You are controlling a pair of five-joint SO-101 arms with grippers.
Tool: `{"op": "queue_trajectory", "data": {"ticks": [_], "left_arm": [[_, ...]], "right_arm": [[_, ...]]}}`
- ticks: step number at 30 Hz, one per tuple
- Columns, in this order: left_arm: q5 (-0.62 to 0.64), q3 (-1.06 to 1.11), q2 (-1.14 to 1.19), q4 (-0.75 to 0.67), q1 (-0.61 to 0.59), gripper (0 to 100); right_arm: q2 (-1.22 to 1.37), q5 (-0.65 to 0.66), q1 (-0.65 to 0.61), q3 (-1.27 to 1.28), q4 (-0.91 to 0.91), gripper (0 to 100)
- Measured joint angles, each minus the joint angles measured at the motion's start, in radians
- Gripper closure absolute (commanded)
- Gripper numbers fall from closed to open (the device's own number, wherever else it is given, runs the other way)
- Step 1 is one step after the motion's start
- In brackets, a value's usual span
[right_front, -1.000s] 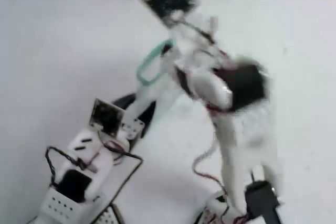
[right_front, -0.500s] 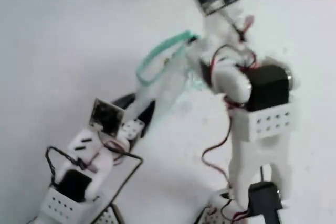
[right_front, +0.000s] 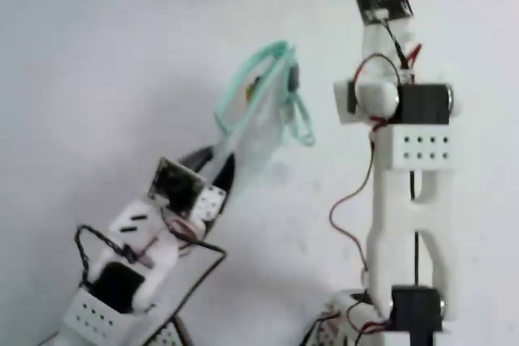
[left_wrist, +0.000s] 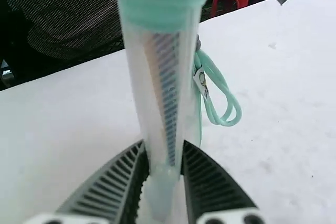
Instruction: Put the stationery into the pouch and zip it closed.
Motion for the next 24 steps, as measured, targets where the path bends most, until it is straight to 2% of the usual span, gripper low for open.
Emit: {"op": "queue_trajectory", "data": {"ticks": [6, 9, 16, 20, 24], "left_arm": [[-0.006, 0.0, 0.0, 0.0, 0.0, 98], [-0.006, 0.0, 0.002, 0.0, 0.0, 98], [-0.006, 0.0, 0.002, 0.014, 0.0, 98], [-0.006, -0.002, -0.011, 0.049, 0.0, 98], [-0.006, -0.003, -0.015, 0.055, 0.0, 98]], "right_arm": [[-0.242, 0.008, -0.028, 0.457, -0.362, 78.3], [-0.371, 0.008, -0.071, 0.601, -0.459, 78.3], [-0.477, 0.006, -0.19, 0.723, -0.595, 78.3], [-0.482, -0.066, -0.222, 0.747, -0.651, 78.3], [-0.474, -0.094, -0.249, 0.793, -0.801, 81.0]]}}
